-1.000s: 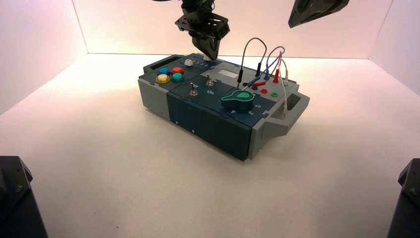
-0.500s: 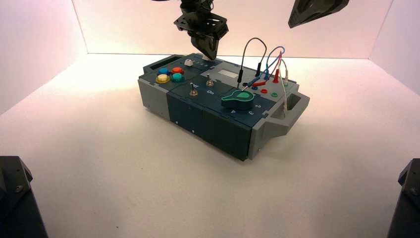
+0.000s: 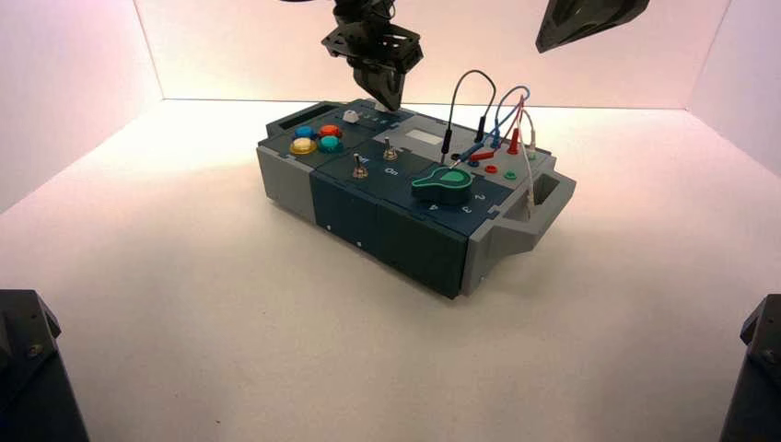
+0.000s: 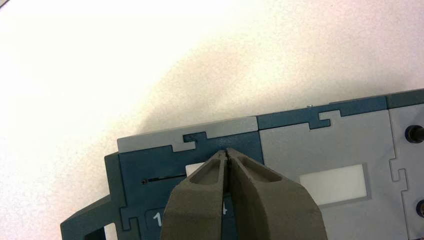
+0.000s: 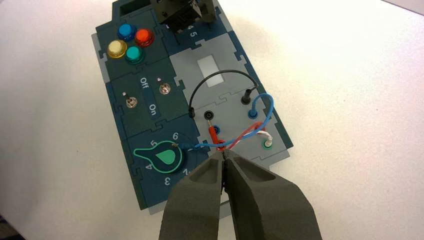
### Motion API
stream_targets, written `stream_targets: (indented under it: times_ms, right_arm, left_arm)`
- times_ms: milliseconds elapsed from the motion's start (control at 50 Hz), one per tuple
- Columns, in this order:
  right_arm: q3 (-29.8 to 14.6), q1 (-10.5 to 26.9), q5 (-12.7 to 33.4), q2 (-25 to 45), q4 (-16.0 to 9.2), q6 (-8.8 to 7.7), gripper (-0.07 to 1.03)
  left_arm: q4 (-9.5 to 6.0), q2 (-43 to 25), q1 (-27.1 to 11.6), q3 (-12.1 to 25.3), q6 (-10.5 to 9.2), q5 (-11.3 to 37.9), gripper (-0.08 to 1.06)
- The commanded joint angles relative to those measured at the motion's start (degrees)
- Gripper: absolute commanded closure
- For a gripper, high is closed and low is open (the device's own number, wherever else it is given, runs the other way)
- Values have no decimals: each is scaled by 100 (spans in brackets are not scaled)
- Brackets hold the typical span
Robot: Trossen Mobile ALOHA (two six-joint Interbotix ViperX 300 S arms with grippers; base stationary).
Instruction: Move the top slider to position 3.
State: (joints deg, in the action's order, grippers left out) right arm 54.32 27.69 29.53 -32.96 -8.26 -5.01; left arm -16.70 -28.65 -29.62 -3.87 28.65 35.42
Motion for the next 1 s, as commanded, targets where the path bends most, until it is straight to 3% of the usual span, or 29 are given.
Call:
stream_targets:
  times_ms: [20, 1000]
  right_arm:
    - [-141, -18, -44, -9, -9, 9, 98]
    - [-167, -18, -18, 44, -9, 18, 98]
  left_arm:
    - [18, 123, 53, 149, 26, -18, 101]
    - [26, 132, 88, 158, 53, -18, 101]
